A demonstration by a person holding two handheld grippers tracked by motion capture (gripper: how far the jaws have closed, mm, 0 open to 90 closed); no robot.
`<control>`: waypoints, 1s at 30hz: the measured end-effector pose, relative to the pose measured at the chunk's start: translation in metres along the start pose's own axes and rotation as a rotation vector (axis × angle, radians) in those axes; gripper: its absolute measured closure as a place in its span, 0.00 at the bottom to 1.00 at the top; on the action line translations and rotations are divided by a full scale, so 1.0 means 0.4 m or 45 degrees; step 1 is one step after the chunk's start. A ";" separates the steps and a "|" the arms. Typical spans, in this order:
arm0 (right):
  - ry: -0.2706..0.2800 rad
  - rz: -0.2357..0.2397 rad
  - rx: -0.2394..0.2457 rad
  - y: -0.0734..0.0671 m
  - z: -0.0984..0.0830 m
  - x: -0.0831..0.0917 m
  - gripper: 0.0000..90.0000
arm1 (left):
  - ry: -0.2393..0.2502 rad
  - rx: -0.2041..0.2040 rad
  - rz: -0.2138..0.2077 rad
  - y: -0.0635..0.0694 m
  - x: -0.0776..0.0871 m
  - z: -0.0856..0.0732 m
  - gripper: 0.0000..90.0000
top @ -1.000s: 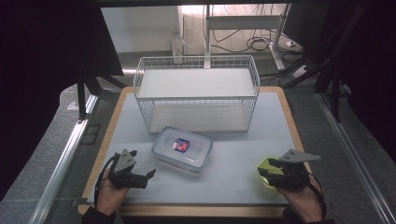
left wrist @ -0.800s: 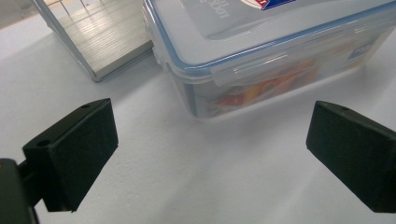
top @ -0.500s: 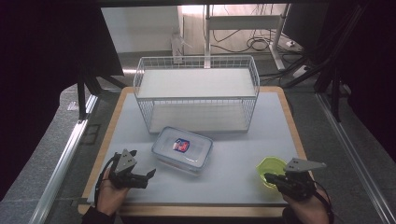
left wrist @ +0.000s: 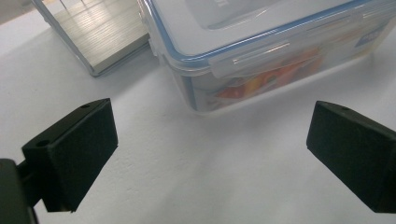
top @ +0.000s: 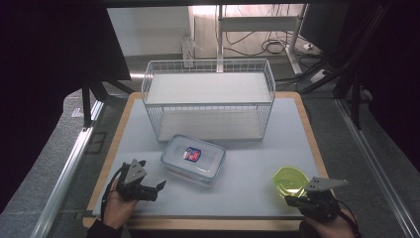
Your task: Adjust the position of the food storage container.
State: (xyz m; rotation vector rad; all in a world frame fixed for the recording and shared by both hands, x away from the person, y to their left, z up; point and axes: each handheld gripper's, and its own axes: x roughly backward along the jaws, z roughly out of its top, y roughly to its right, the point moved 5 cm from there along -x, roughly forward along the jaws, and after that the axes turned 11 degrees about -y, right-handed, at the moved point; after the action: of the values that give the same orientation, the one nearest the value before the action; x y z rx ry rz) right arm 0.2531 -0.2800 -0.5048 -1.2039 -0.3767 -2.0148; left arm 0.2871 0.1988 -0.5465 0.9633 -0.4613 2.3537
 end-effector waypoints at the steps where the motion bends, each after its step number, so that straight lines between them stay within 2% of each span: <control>1: 0.000 -0.008 -0.004 0.006 0.000 -0.001 1.00 | -0.002 -0.001 0.000 0.000 -0.001 0.000 0.02; 7: -0.008 -0.022 -0.014 0.025 0.004 -0.007 1.00 | -0.014 -0.019 -0.008 0.003 -0.003 0.000 0.02; 15: -0.008 -0.041 -0.037 0.061 0.024 -0.024 1.00 | -0.020 -0.018 -0.009 0.006 -0.007 0.000 0.02; 19: -0.031 -0.084 -0.044 0.087 0.033 -0.038 1.00 | -0.024 -0.025 -0.010 0.006 -0.008 0.000 0.02; 22: -0.035 -0.094 -0.056 0.107 0.045 -0.045 1.00 | -0.032 -0.025 -0.014 0.008 -0.009 -0.001 0.02; 30: -0.049 -0.109 -0.055 0.121 0.055 -0.059 1.00 | -0.041 -0.039 -0.014 0.009 -0.011 -0.001 0.02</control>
State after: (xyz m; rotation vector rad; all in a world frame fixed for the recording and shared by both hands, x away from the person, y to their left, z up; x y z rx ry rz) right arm 0.3085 -0.2894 -0.5194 -1.2740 -0.4119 -2.0846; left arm 0.2874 0.1947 -0.5505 0.9888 -0.5019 2.3172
